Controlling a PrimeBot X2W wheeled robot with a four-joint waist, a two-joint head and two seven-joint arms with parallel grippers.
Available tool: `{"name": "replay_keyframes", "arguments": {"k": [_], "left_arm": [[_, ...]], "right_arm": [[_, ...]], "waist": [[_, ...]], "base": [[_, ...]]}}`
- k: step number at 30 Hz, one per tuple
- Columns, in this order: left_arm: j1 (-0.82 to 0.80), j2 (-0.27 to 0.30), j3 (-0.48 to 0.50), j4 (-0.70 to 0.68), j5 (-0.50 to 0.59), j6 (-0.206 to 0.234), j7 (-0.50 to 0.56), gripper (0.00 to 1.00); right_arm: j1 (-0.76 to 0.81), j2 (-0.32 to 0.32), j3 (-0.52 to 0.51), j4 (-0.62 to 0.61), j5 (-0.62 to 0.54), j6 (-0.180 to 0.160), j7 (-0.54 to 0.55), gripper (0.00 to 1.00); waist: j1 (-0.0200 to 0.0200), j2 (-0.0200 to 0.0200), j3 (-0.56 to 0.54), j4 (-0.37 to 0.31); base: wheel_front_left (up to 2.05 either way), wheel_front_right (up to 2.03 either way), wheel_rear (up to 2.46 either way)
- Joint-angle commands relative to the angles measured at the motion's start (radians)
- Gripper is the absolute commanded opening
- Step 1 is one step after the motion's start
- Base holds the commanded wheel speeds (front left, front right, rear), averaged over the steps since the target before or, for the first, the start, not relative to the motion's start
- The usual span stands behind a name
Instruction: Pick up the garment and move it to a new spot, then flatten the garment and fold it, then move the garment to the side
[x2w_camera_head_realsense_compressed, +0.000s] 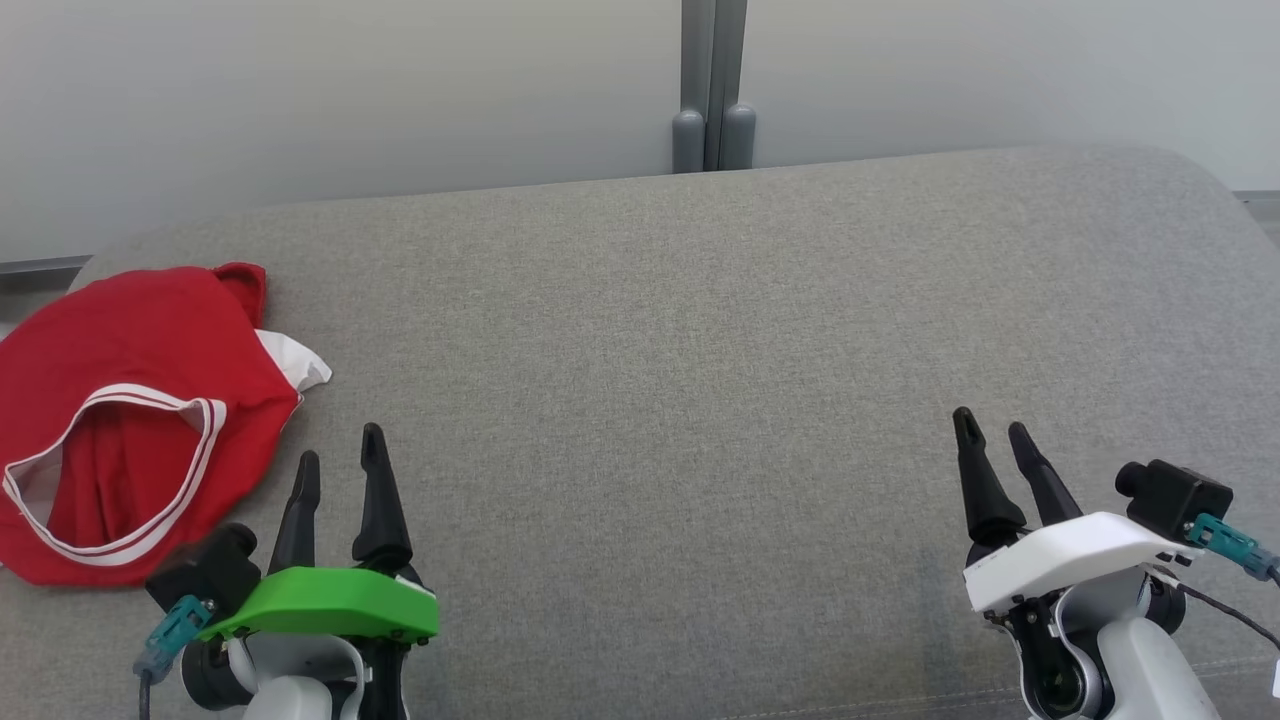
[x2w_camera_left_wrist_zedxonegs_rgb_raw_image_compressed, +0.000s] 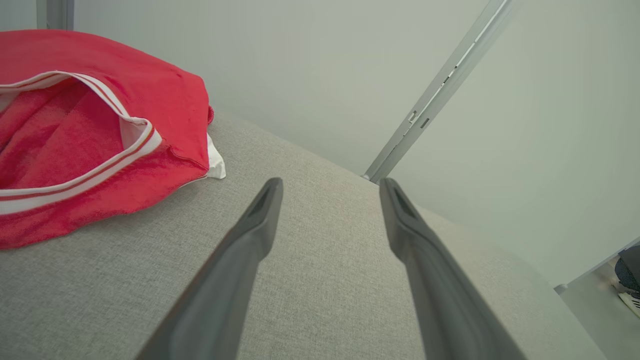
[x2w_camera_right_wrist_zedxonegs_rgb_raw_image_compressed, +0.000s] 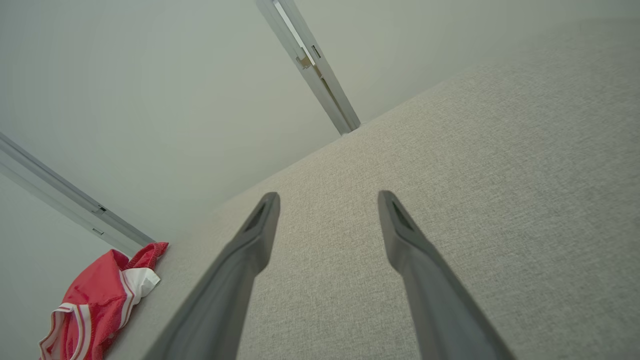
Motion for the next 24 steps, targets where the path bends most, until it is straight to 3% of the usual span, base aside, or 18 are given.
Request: {"name": "replay_keyframes", "arguments": {"k": [1,12,24], "left_arm": [[-0.004,0.004,0.002,-0.009,0.029,0.009,-0.007,1.0],[0.012,0.009,0.009,0.022,0.193,0.07,-0.025,1.0],[0.011,0.026,-0.013,0.077,0.319,0.081,-0.043,1.0]], "right_arm": [[-0.011,-0.006,0.004,-0.006,-0.03,0.0,-0.011,1.0],[-0.009,-0.008,-0.002,0.018,-0.184,0.0,-0.044,1.0],[-0.003,-0.009,0.017,0.021,-0.301,0.001,-0.036,1.0]], "waist": [[0.0,0.0,0.0,0.0],[0.0,0.0,-0.008,0.0],[0.0,0.0,-0.02,0.003]], "base": [[0.0,0.0,0.0],[0.0,0.0,0.0],[0.0,0.0,0.0]]}}
